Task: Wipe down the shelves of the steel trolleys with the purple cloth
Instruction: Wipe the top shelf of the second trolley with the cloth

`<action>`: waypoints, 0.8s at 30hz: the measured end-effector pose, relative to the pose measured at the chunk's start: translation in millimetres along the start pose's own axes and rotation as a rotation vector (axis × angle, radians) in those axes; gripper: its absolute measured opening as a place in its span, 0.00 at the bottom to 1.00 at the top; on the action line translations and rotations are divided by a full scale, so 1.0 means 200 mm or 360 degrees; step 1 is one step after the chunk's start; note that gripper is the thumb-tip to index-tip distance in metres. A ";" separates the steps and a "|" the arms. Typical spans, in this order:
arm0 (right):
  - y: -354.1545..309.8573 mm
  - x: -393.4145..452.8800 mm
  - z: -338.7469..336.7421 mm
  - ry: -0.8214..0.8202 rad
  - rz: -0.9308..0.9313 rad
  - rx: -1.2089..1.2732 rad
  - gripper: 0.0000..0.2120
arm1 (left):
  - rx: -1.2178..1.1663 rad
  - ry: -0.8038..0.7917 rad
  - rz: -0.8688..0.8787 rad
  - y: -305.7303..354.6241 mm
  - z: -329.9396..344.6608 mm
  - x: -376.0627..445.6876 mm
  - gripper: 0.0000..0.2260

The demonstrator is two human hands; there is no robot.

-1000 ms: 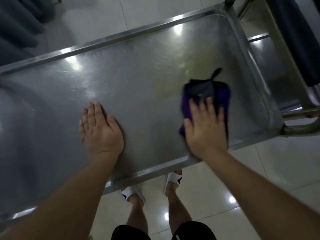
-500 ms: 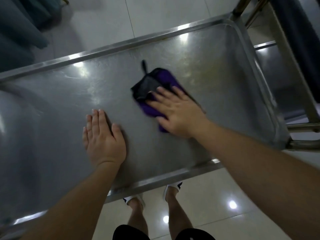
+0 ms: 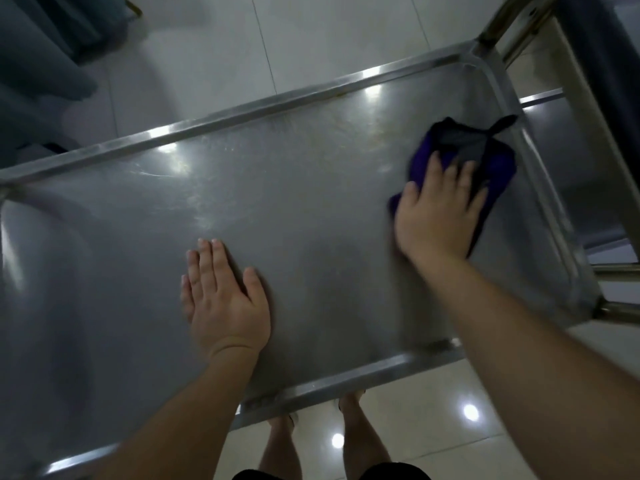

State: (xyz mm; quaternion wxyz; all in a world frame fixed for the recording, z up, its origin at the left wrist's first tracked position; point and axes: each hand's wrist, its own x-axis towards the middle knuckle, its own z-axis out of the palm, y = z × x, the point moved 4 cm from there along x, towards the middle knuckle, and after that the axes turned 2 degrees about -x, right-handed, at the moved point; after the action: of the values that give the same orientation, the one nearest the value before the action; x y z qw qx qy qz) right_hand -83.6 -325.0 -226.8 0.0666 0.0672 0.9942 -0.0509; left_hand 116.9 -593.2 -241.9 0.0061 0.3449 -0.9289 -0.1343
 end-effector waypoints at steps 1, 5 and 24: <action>-0.14 -0.08 0.03 0.0004 -0.0094 -0.0004 0.32 | 0.0004 0.0000 -0.0001 0.00 0.00 0.00 0.32; -0.70 -0.42 0.16 -0.0127 -0.1002 0.0011 0.31 | -0.0005 -0.0016 -0.0008 0.01 -0.01 0.00 0.31; 0.04 0.70 -0.16 -0.0095 -0.0305 -0.0081 0.31 | 0.0018 -0.0064 0.0007 0.03 -0.02 0.00 0.32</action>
State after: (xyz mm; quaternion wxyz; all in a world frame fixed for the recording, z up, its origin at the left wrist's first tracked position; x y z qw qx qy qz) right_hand -224.2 -296.5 -215.5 0.0926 -0.0316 0.9946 -0.0337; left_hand 114.5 -590.4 -235.9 -0.0143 0.3401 -0.9304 -0.1360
